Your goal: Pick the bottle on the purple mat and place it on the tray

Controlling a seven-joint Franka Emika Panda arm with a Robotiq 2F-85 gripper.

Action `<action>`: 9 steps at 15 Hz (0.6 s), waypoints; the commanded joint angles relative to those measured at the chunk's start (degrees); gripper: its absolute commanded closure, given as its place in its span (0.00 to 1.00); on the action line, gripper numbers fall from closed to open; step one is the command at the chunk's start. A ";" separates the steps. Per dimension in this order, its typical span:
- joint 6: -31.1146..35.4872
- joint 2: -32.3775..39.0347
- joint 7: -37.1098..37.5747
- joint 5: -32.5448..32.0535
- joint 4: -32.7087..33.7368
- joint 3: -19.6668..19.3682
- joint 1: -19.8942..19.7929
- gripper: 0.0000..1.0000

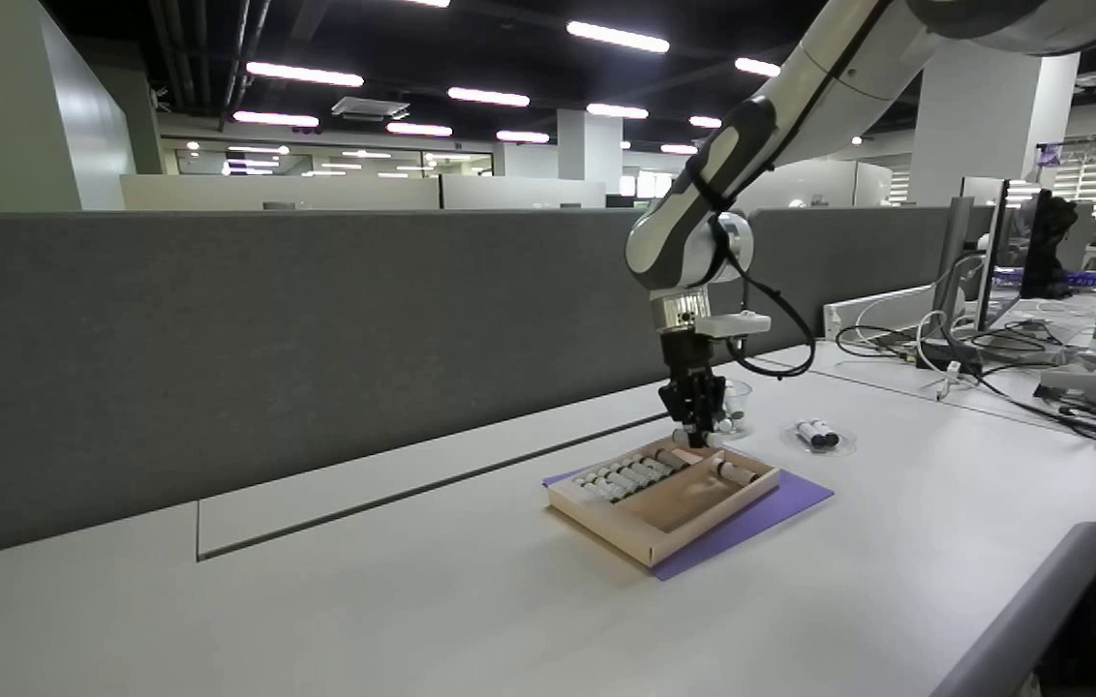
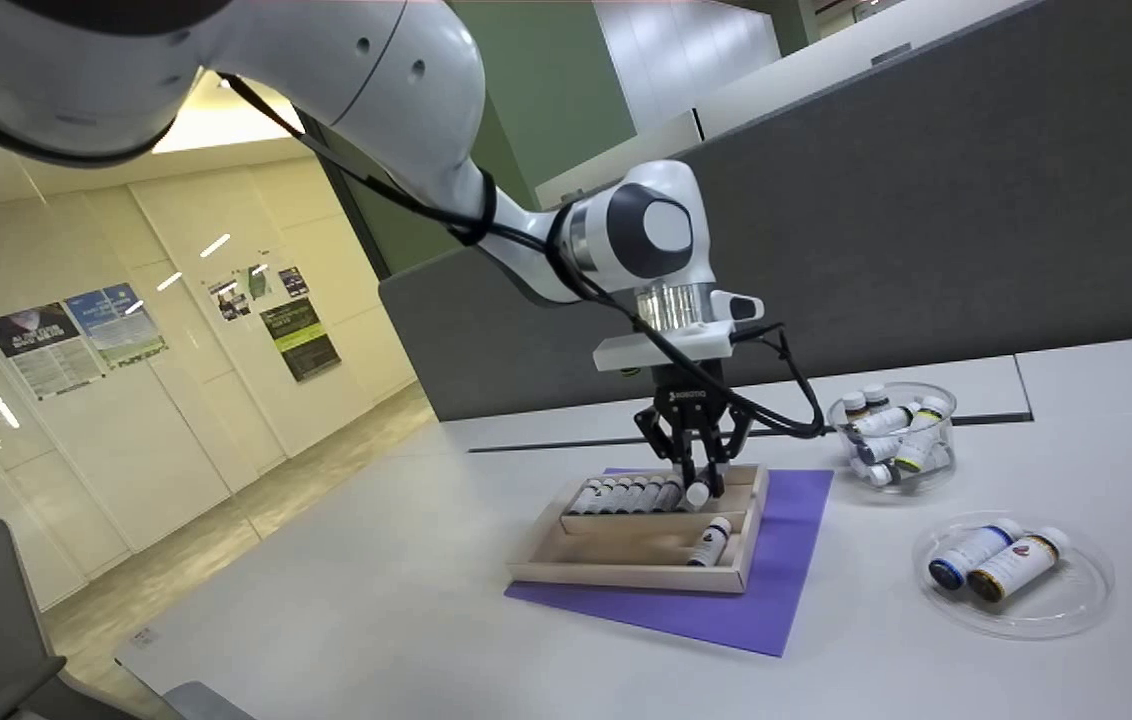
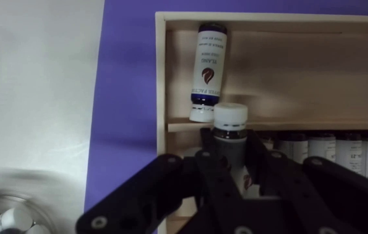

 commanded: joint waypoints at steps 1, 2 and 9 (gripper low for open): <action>1.08 0.64 -0.32 -0.58 0.99 0.27 -0.28 0.95; 1.63 0.89 -0.37 -0.61 1.10 0.21 -0.31 0.95; 6.98 1.56 -0.73 -1.06 0.31 0.09 -0.30 0.95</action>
